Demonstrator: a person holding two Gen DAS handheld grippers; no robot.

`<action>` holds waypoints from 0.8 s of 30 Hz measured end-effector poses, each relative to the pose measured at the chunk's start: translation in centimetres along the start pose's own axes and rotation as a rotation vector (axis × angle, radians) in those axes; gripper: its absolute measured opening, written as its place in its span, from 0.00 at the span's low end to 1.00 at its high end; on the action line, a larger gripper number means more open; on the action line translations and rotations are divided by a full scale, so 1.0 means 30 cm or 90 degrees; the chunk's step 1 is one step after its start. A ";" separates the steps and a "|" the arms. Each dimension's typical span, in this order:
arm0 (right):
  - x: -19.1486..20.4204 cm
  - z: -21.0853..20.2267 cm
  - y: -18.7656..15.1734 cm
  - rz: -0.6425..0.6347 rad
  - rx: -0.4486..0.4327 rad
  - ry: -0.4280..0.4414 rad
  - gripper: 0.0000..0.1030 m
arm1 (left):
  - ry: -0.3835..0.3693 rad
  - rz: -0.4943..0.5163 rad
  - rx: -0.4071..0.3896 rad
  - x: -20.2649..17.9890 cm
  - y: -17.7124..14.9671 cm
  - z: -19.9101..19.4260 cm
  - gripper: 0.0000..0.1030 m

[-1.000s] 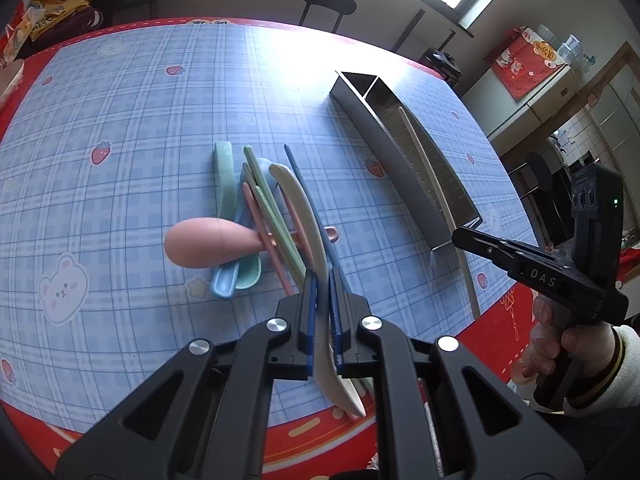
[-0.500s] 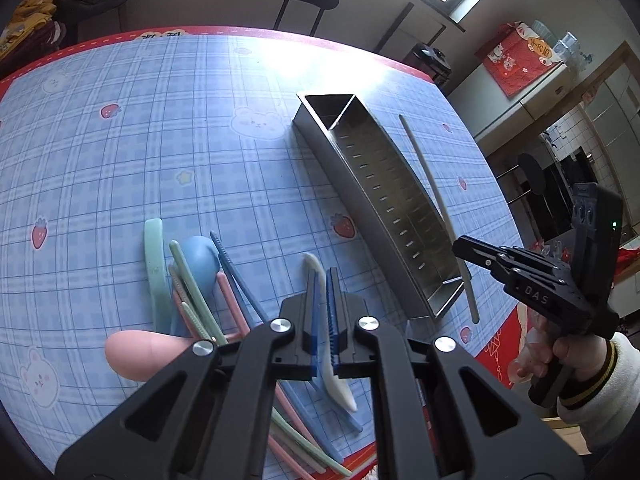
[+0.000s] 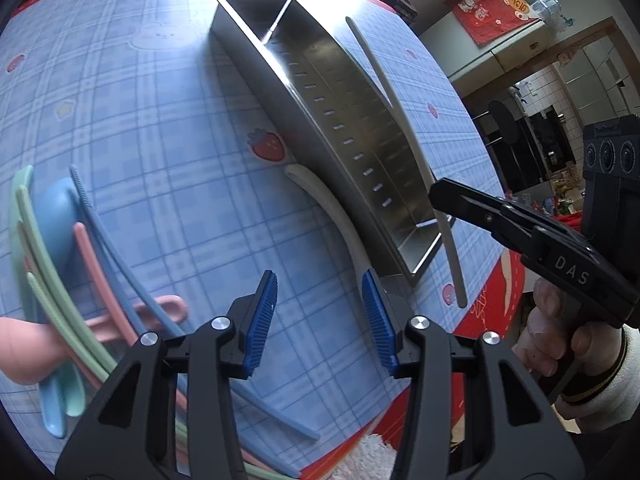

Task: Organize utensils
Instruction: 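Close the left tool on the cream spoon while the right tool lifts the beige chopstick, then lower the cream spoon into the steel caddy and open the left tool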

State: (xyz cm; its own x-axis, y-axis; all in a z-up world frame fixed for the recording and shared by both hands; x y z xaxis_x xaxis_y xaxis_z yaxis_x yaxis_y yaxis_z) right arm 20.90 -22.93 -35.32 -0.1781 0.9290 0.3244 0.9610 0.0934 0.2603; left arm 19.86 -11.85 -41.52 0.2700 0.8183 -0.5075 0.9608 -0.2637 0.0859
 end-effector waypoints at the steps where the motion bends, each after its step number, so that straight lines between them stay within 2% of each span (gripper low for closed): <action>1: -0.003 -0.005 -0.002 0.000 -0.001 0.001 0.06 | -0.006 0.000 0.003 -0.013 -0.003 0.014 0.44; 6: -0.018 -0.021 -0.017 0.004 -0.004 -0.002 0.06 | -0.028 0.001 0.006 -0.061 0.002 0.055 0.44; 11: -0.037 -0.030 -0.034 0.011 -0.004 -0.004 0.06 | 0.000 -0.009 0.006 -0.050 0.010 0.085 0.42; 16: -0.042 -0.039 -0.041 0.011 -0.006 -0.007 0.06 | 0.003 -0.035 -0.018 -0.010 0.036 0.076 0.42; 24: -0.050 -0.049 -0.048 0.010 -0.006 -0.012 0.06 | 0.001 -0.023 -0.021 -0.030 0.066 0.099 0.39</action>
Point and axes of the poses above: each gripper's, at about its wrist camera, not at the fingertips, and z roughly the way its jaws point, x to its left, y to its top, the point moved 9 cm from there along z, roughly the way its jaws point, and after that the axes turned 12 degrees about x, right-handed, at the moved point
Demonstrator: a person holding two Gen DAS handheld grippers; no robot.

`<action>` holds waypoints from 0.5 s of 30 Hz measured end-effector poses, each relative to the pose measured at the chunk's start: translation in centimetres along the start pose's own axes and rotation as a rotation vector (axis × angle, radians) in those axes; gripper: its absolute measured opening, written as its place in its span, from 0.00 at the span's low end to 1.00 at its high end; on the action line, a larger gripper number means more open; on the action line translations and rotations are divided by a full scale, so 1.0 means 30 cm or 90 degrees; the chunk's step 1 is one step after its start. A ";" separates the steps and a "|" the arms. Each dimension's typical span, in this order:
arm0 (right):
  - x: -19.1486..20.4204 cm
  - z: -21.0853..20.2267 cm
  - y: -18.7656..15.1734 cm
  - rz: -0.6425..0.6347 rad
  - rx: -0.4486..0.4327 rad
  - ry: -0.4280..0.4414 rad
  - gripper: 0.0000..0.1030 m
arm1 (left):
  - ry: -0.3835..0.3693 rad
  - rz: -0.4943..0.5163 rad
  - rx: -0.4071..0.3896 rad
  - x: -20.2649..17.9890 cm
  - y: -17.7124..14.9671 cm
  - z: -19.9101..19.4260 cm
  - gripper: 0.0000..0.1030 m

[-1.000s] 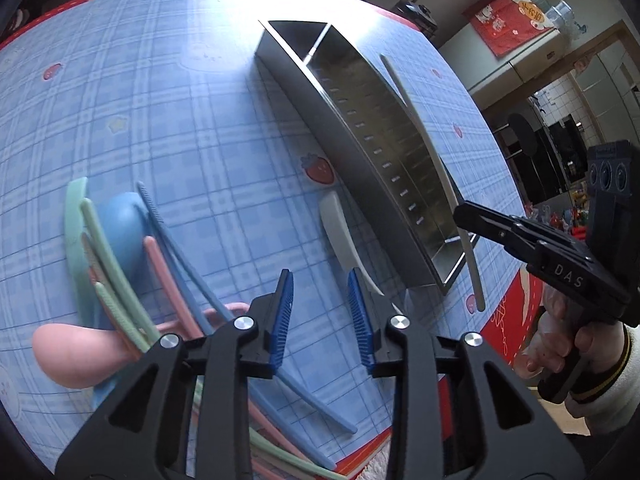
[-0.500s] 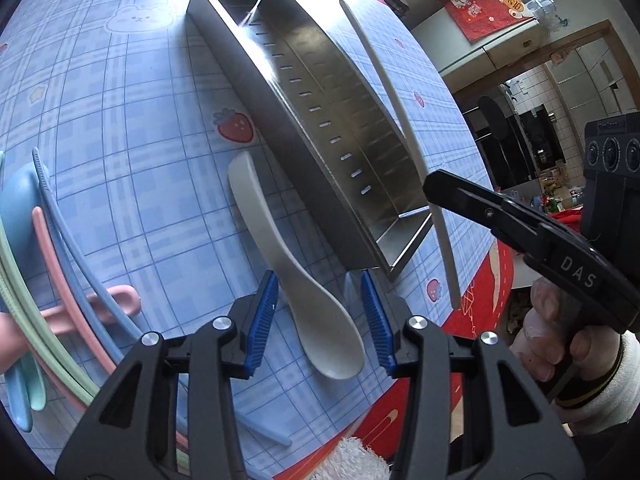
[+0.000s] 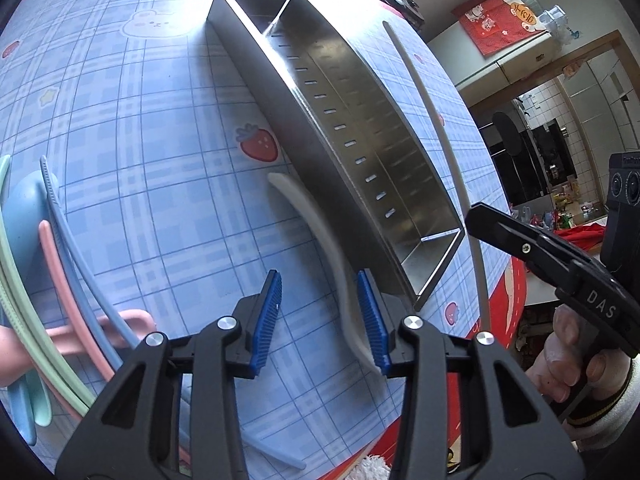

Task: Organize utensils
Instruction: 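Lower the cream spoon into the steel caddy and open the left tool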

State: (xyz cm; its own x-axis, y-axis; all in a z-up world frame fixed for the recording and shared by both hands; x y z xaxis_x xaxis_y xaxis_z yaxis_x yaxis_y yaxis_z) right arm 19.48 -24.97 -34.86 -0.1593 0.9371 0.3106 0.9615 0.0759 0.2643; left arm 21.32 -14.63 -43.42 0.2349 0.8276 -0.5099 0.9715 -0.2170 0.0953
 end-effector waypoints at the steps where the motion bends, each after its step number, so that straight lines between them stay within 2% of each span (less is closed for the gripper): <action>1: 0.001 -0.002 0.000 0.000 0.000 -0.001 0.06 | 0.000 0.003 0.001 -0.008 -0.004 0.005 0.34; 2: 0.000 -0.004 0.001 0.000 -0.001 -0.002 0.06 | 0.001 0.006 0.004 -0.009 -0.007 0.013 0.29; 10: -0.002 -0.005 -0.004 0.001 0.002 -0.006 0.06 | -0.009 0.005 0.002 -0.005 0.000 0.043 0.24; 12: 0.001 -0.002 -0.005 0.001 0.003 -0.007 0.06 | -0.020 0.009 0.005 -0.007 0.003 0.050 0.18; 13: 0.001 -0.001 -0.005 0.001 0.004 -0.008 0.06 | -0.018 0.010 0.005 -0.005 0.002 0.051 0.11; 15: 0.000 0.001 -0.004 0.000 0.004 -0.009 0.06 | -0.008 0.011 -0.001 0.002 -0.006 0.042 0.10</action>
Point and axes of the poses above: each gripper's, at about its wrist camera, not at the fingertips, and z roughly the way its jaws point, x to its left, y to its top, the point moved 9 cm from there along z, roughly the way its jaws point, and after that the axes turned 12 degrees about x, right-handed, at the moved point
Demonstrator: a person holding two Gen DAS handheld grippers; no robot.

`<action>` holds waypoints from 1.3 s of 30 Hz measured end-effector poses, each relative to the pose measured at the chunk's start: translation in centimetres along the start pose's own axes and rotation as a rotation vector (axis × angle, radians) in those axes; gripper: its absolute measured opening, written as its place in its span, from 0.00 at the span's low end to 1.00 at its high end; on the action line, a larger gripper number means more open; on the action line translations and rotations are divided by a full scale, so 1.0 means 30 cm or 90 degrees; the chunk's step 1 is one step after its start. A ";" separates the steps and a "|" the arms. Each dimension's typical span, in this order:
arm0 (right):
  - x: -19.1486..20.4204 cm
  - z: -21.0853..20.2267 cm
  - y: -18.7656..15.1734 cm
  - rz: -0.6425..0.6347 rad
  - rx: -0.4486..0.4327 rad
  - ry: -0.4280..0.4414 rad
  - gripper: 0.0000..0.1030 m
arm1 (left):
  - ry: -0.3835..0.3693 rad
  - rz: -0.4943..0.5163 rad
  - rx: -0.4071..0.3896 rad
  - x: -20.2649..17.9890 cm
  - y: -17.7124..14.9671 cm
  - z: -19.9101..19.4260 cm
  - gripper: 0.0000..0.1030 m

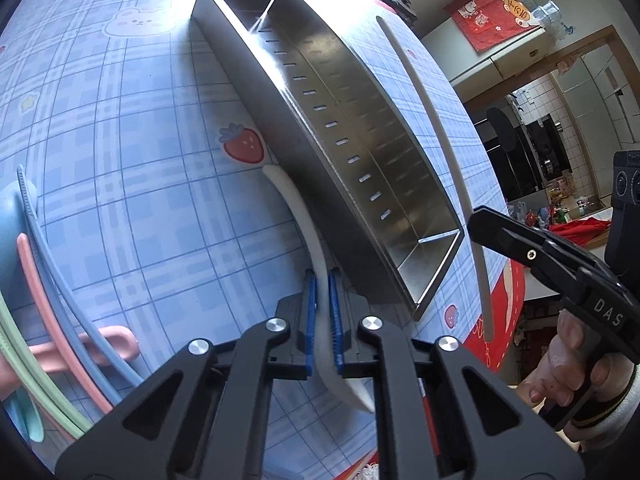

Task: Organize utensils
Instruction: 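Lower the cream spoon into the steel caddy and open the left tool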

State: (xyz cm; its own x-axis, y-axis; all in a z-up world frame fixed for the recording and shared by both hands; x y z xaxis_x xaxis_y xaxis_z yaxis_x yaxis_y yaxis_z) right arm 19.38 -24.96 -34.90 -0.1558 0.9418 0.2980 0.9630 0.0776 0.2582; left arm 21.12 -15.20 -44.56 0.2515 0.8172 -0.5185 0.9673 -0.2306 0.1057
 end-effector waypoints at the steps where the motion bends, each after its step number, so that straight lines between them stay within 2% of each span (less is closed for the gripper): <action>1: 0.000 0.000 0.000 0.001 -0.001 0.001 0.06 | -0.002 -0.002 0.000 0.002 -0.003 -0.006 0.10; 5: -0.005 0.010 0.014 0.000 -0.001 -0.001 0.06 | -0.004 -0.044 -0.014 0.051 -0.012 -0.056 0.10; 8: -0.001 0.026 0.043 -0.015 0.005 -0.010 0.06 | -0.001 -0.059 -0.045 0.074 0.017 -0.138 0.10; 13: 0.009 0.077 0.133 -0.064 0.016 -0.050 0.06 | -0.002 -0.056 -0.109 0.043 0.182 -0.282 0.10; 16: 0.022 0.113 0.191 -0.081 0.022 -0.068 0.06 | -0.006 -0.079 -0.132 0.030 0.300 -0.309 0.10; 22: 0.050 0.186 0.240 -0.101 0.050 -0.093 0.06 | 0.020 -0.124 -0.110 0.050 0.458 -0.258 0.10; 32: 0.025 0.248 0.218 -0.070 0.084 -0.090 0.07 | 0.098 -0.107 -0.056 0.071 0.551 -0.147 0.11; 33: 0.028 0.252 0.215 -0.065 0.084 -0.086 0.07 | 0.106 -0.104 -0.055 0.071 0.556 -0.147 0.13; 35: 0.027 0.236 0.213 -0.054 0.077 -0.075 0.07 | 0.102 -0.100 -0.063 0.064 0.559 -0.162 0.31; 37: 0.011 0.205 0.197 -0.049 0.069 -0.071 0.09 | 0.096 -0.090 -0.078 0.051 0.560 -0.202 0.41; 39: 0.011 0.177 0.191 -0.046 0.059 -0.070 0.15 | 0.099 -0.075 -0.094 0.048 0.547 -0.262 0.44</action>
Point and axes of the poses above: each gripper's, at about its wrist camera, not at the fingertips, and z roughly the way its jaws point, x to its left, y to its top, the point moved 9 cm from there along z, roughly the way its jaws point, and after that the axes turned 12 degrees about x, right-handed, at the moved point
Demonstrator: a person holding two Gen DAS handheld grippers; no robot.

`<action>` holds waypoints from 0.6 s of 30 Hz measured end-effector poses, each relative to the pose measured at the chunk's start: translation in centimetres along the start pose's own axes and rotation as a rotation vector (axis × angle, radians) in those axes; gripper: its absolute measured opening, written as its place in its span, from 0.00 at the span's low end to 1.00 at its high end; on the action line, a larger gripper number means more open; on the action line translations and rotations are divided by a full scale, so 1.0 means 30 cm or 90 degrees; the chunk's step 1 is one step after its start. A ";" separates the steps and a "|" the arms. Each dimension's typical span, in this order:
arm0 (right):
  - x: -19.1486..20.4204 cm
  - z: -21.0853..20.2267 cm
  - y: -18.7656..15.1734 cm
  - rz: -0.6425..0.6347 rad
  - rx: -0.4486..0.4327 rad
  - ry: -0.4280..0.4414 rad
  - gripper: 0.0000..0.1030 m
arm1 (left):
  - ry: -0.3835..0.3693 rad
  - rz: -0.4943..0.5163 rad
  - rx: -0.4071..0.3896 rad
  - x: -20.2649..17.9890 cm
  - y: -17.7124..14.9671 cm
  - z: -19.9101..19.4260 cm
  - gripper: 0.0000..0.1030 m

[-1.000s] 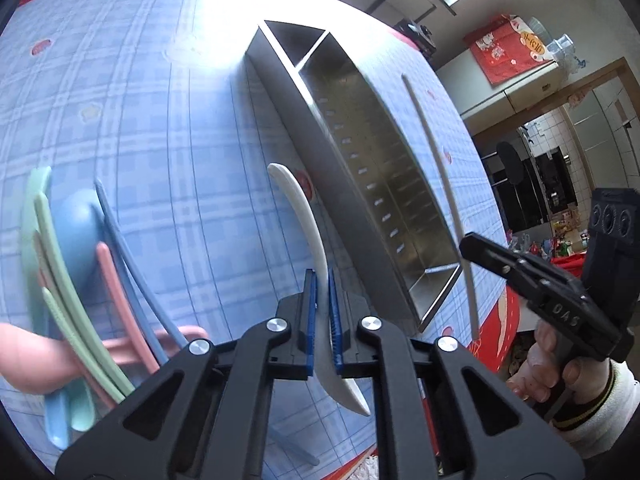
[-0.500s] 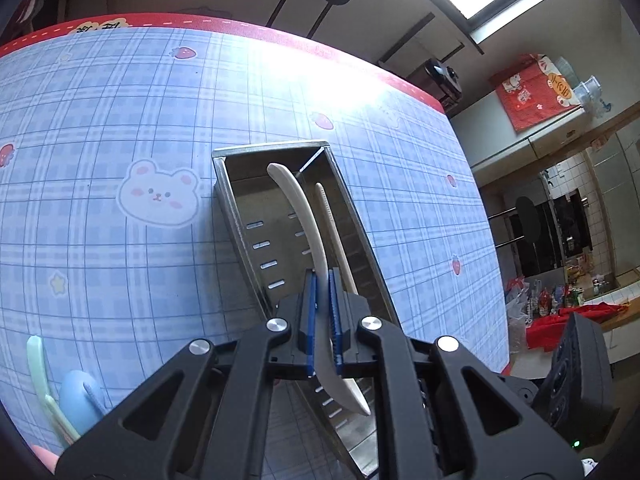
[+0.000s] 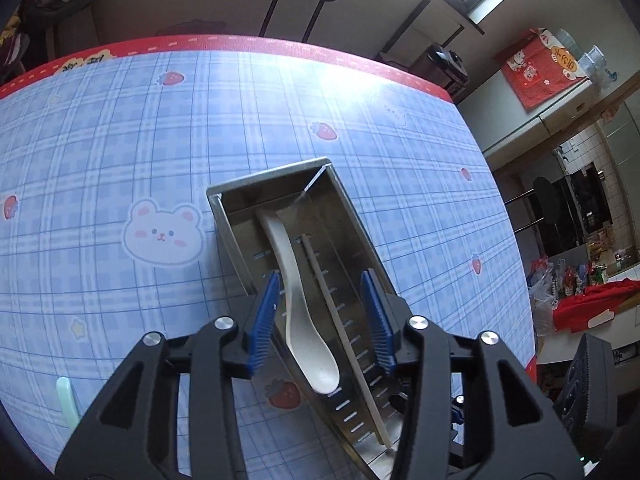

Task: Organize utensils
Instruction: 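Lower the cream spoon into the steel caddy and open the left tool, then lower the beige chopstick into the steel caddy and open the right tool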

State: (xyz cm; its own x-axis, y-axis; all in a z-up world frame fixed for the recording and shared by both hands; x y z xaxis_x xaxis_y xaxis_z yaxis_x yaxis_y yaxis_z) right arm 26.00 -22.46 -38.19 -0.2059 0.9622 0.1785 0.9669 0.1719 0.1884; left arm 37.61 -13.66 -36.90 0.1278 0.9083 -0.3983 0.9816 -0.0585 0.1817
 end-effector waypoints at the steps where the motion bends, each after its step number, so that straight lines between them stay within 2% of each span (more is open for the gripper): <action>1: -0.005 -0.019 -0.003 0.002 -0.007 0.001 0.22 | -0.001 0.004 -0.012 0.003 -0.002 -0.033 0.50; 2: -0.003 -0.037 -0.008 0.004 -0.015 0.002 0.29 | -0.004 0.004 -0.026 0.010 -0.009 -0.072 0.66; 4: 0.004 -0.072 -0.020 0.009 -0.031 0.009 0.37 | -0.006 0.007 -0.060 0.025 -0.024 -0.154 0.82; 6: 0.015 -0.109 -0.034 0.010 -0.045 0.013 0.45 | 0.009 0.023 -0.079 0.039 -0.054 -0.222 0.82; 8: 0.042 -0.137 -0.052 0.006 -0.058 0.017 0.54 | 0.027 0.037 -0.093 0.063 -0.097 -0.282 0.93; 11: 0.098 -0.174 -0.077 -0.003 -0.075 0.034 0.60 | 0.060 0.050 -0.111 0.126 -0.179 -0.371 0.94; 18: 0.304 -0.171 -0.176 -0.073 -0.076 0.090 0.64 | 0.144 0.065 -0.160 0.304 -0.429 -0.536 0.95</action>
State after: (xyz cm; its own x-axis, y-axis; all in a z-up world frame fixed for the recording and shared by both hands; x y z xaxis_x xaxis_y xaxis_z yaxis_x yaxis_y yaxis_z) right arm 18.24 -15.67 -32.59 -0.3399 0.8975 0.2809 0.9133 0.2438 0.3264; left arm 23.86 2.02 -28.42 0.1614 0.9734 -0.1624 0.8964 -0.0758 0.4367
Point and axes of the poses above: each gripper's, at about its wrist camera, not at the fingertips, and z roughly the way its jaws point, x to its left, y to its top, the point moved 9 cm from there along z, roughly the way its jaws point, and after that the axes turned 12 degrees about x, right-handed, at the moved point
